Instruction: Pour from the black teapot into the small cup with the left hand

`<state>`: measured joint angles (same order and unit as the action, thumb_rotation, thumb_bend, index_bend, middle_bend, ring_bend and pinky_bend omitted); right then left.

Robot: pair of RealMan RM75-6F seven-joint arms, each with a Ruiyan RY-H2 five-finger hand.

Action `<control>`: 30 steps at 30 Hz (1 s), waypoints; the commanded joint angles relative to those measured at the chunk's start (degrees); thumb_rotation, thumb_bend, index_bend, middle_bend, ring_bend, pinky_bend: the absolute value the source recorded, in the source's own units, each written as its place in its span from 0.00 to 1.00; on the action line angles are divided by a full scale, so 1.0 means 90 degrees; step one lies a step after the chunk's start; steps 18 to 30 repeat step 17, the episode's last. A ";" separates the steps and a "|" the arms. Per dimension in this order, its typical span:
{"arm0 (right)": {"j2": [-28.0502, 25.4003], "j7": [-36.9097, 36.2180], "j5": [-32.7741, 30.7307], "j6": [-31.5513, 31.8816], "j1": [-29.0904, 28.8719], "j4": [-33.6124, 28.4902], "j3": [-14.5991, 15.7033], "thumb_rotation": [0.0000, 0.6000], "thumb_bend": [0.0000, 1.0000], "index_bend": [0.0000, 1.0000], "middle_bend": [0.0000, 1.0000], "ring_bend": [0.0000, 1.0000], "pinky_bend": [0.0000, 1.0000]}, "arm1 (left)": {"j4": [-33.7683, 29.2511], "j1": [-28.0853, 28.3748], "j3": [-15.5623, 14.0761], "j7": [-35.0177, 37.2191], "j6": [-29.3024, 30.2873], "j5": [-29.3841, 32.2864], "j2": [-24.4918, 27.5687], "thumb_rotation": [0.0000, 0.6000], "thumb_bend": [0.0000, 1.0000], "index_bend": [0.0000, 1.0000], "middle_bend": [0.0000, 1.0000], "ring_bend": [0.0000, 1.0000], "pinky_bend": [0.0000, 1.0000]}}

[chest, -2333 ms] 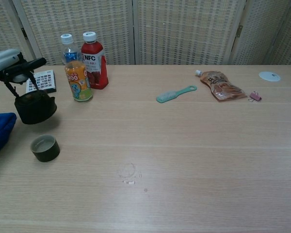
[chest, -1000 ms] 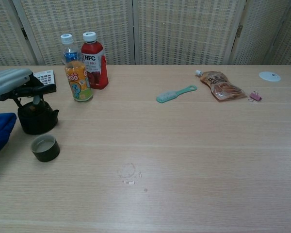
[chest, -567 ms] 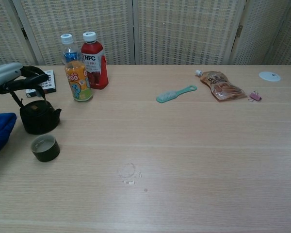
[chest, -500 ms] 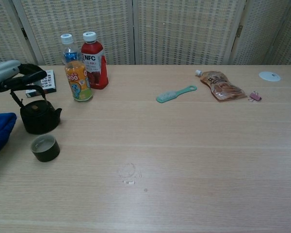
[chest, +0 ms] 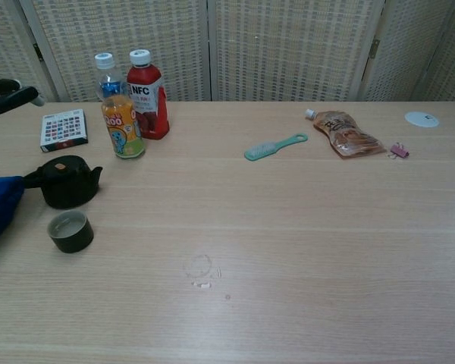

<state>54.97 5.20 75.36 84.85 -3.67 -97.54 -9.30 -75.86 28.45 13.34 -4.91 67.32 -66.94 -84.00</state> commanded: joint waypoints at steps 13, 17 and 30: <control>0.0274 -0.0799 0.0975 -0.0295 -0.0174 0.0423 0.0429 1.00 0.20 0.32 0.25 0.20 0.28 | -0.2013 -0.1266 -0.0614 -0.0990 0.1654 -0.0316 0.0954 0.24 0.09 0.27 0.16 0.16 0.02; 0.0393 -0.0747 0.1141 -0.0231 -0.0195 0.0466 0.0478 1.00 0.20 0.32 0.26 0.20 0.29 | -0.2299 -0.1510 -0.0798 -0.1093 0.1969 -0.0580 0.1069 0.25 0.09 0.27 0.16 0.16 0.02; 0.0393 -0.0747 0.1141 -0.0231 -0.0195 0.0466 0.0478 1.00 0.20 0.32 0.26 0.20 0.29 | -0.2299 -0.1510 -0.0798 -0.1093 0.1969 -0.0580 0.1069 0.25 0.09 0.27 0.16 0.16 0.02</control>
